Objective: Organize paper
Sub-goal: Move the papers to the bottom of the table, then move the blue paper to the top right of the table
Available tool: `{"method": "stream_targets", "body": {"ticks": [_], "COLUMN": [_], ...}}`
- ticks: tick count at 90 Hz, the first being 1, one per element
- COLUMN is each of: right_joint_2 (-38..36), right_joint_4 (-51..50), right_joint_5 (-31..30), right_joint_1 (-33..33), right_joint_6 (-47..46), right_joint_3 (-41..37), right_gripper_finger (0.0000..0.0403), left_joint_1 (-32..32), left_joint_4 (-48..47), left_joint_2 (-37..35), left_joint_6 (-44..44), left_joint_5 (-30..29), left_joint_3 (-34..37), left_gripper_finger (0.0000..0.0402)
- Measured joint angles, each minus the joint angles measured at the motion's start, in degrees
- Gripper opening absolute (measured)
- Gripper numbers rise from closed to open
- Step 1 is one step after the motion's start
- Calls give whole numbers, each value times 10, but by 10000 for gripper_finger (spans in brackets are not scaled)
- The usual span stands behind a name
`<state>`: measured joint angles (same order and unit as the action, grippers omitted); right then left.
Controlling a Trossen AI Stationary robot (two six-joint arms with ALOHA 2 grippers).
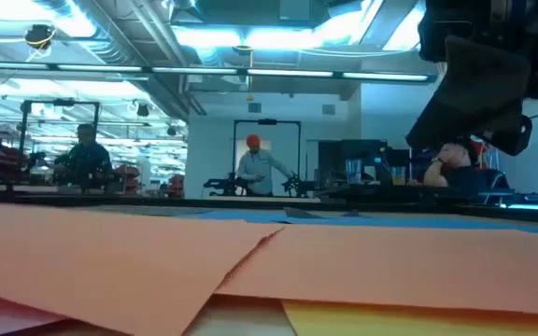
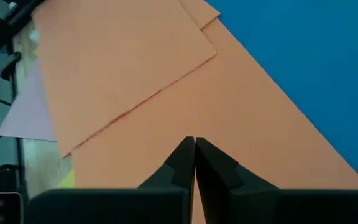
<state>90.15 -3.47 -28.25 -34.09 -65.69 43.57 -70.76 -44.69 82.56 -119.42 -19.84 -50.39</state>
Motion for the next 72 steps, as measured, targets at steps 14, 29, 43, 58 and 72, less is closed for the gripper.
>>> {"method": "stream_targets", "body": {"ticks": [14, 29, 43, 58, 72], "right_joint_2": [0, 0, 13, 18, 18], "right_joint_4": [-22, -155, -211, -226, -356], "right_joint_5": [-9, -42, 24, 63, 72], "right_joint_1": [0, 26, 114, 188, 235], "right_joint_6": [0, -30, -5, 62, 63], "right_joint_3": [0, 0, -1, -1, -5], "right_gripper_finger": [0, 0, 0, 0, 0], "left_joint_1": [28, 105, 248, 404, 507], "left_joint_4": [64, 104, 105, 130, 199], "left_joint_2": [-25, -65, -51, -35, -15], "left_joint_6": [81, 298, 472, 647, 772], "left_joint_5": [-59, -208, -155, -149, -82], "left_joint_3": [0, -1, 1, 2, 2], "left_gripper_finger": [133, 135, 135, 135, 135]}}
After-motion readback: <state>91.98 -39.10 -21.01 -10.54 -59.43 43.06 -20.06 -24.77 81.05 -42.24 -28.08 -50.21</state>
